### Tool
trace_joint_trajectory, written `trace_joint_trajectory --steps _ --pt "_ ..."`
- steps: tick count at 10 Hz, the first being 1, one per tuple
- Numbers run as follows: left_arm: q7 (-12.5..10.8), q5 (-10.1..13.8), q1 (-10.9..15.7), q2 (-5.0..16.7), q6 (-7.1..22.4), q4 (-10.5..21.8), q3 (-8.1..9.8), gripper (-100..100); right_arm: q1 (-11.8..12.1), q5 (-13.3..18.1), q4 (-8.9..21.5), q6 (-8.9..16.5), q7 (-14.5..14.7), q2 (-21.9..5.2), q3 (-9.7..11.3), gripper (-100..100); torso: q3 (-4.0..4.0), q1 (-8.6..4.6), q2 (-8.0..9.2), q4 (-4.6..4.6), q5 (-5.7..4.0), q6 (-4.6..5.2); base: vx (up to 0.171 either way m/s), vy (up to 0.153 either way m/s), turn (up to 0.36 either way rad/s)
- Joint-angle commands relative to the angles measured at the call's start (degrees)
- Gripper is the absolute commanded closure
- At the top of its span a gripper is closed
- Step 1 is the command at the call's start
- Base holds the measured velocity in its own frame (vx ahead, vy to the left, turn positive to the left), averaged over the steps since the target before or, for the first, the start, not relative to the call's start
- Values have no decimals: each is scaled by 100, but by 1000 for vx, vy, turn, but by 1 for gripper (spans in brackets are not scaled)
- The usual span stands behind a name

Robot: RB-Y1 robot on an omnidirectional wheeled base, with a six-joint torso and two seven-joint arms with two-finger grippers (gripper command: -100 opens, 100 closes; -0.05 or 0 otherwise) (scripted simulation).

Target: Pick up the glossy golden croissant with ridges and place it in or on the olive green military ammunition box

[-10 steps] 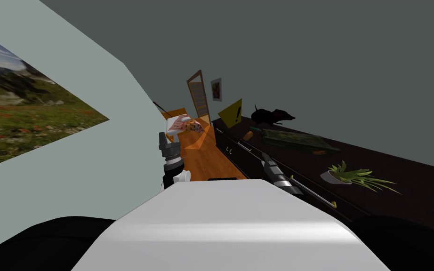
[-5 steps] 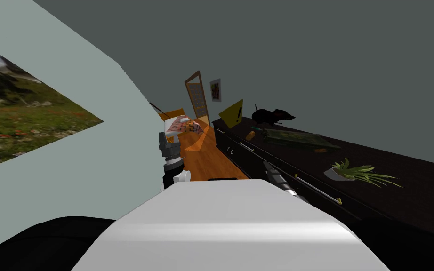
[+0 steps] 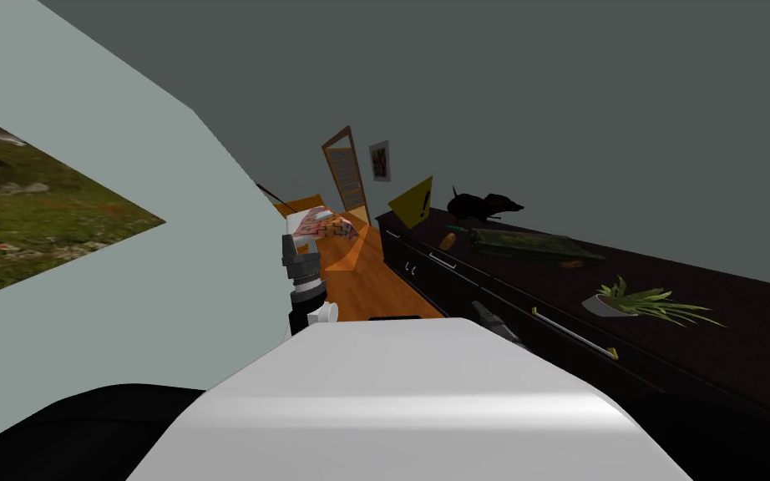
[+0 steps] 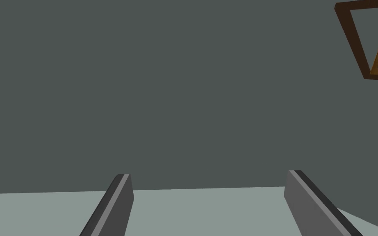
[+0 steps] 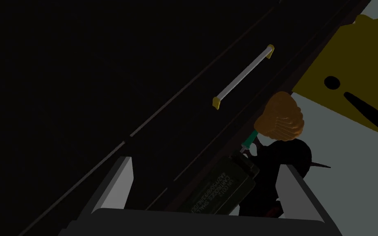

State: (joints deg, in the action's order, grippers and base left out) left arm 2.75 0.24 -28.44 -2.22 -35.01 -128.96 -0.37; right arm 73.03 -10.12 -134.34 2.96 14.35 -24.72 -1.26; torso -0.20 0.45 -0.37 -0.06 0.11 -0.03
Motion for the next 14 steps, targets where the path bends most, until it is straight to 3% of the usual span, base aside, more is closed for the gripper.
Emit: trace_joint_trajectory --steps 1,2,3,4,5,6,7,8,13,14 --pt "0 0 0 0 0 0 0 0 239 -56 60 286 158 -199 -140 -100 0 0 0 0 0 0 129 195 -164" --pt "0 0 0 -1 0 0 -1 0 239 -56 60 398 158 -199 -140 -100 -8 29 -14 -3 6 1 85 153 -60" --pt "0 0 1 0 0 0 -1 0 396 -75 63 649 264 -313 -231 -100 -6 17 -8 -3 5 -2 86 127 -75" --pt "0 0 0 0 0 0 0 0 396 -75 63 649 264 -313 -231 -100 -5 9 -8 -2 2 -1 76 104 -54" --pt "0 0 0 0 0 0 0 0 532 -90 68 896 363 -426 -329 -100 -3 -2 -4 -2 1 -2 105 106 -93" --pt "0 0 0 0 0 0 0 0 532 -90 68 896 363 -426 -329 -100 -7 -1 -12 -3 0 -1 95 94 -49" --pt "0 0 0 0 0 0 0 0 645 -99 73 1108 456 -542 -435 -100 -8 -8 -11 -3 -1 -3 114 115 -61" --pt "0 0 0 0 0 0 0 0 645 -99 73 1138 456 -542 -435 -100 -11 -1 -18 -4 0 -2 98 97 -46" --pt "0 0 0 0 0 0 0 0 850 -79 116 1952 742 -1040 -915 -100 -19 7 -31 -8 3 -3 164 139 -54" --pt "0 0 -1 0 0 0 0 0 850 -79 116 2023 742 -1040 -915 -100 -30 6 -52 -12 2 -4 168 102 -22"
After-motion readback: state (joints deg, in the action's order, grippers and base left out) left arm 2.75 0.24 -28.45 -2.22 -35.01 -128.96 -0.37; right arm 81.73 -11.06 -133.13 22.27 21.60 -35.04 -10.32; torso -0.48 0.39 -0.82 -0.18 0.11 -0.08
